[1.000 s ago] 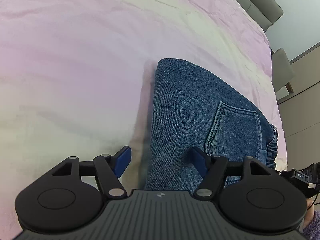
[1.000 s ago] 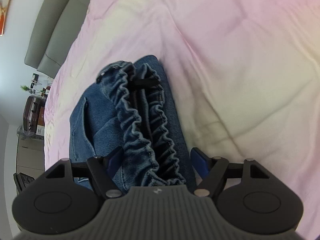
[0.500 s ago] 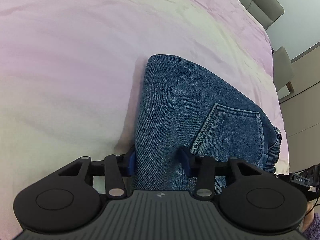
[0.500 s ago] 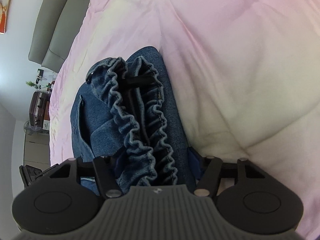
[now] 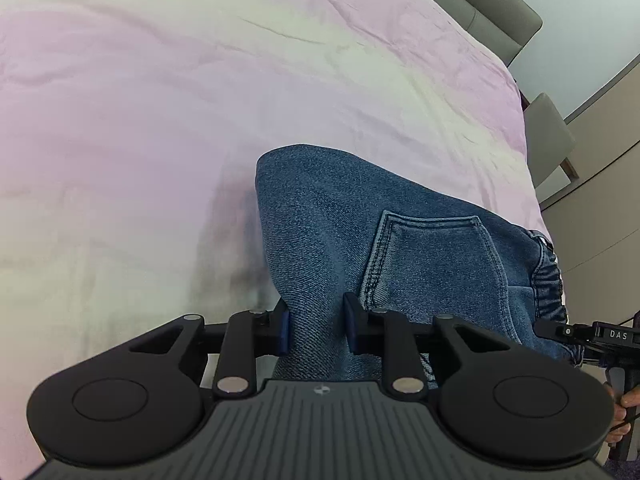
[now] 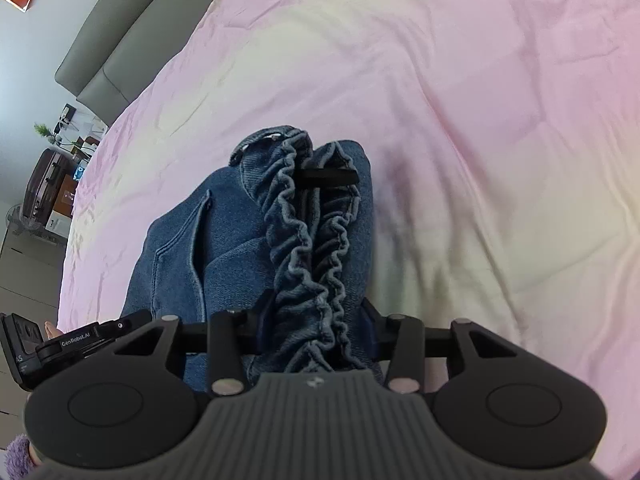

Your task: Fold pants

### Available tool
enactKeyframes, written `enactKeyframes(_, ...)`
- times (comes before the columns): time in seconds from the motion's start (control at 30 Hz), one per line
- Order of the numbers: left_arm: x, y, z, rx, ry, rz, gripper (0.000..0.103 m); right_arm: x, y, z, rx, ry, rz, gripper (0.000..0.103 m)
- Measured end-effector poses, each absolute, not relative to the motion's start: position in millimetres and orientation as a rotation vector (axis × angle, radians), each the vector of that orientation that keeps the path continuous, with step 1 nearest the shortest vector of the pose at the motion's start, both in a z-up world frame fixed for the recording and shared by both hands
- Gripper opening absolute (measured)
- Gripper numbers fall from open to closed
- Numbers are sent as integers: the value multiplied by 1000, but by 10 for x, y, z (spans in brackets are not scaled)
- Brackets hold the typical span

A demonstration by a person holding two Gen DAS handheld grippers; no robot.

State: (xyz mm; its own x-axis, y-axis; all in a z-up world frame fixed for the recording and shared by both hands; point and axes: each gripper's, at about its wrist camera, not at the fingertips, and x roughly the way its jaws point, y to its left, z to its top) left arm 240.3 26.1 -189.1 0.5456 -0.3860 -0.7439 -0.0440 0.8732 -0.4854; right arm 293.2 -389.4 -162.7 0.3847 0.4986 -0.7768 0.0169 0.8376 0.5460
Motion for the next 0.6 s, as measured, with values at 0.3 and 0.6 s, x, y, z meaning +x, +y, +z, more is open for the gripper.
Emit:
enactKeyframes(0.3, 2119, 997, -1520, -481, 889, -148, 28, 2917, -3081, -1301, 499, 1122, 420, 39)
enactKeyframes(0.6, 2027, 1889, -1250, -422, 831, -57, 28, 2967, -2017, -1268, 518, 1086, 513, 39)
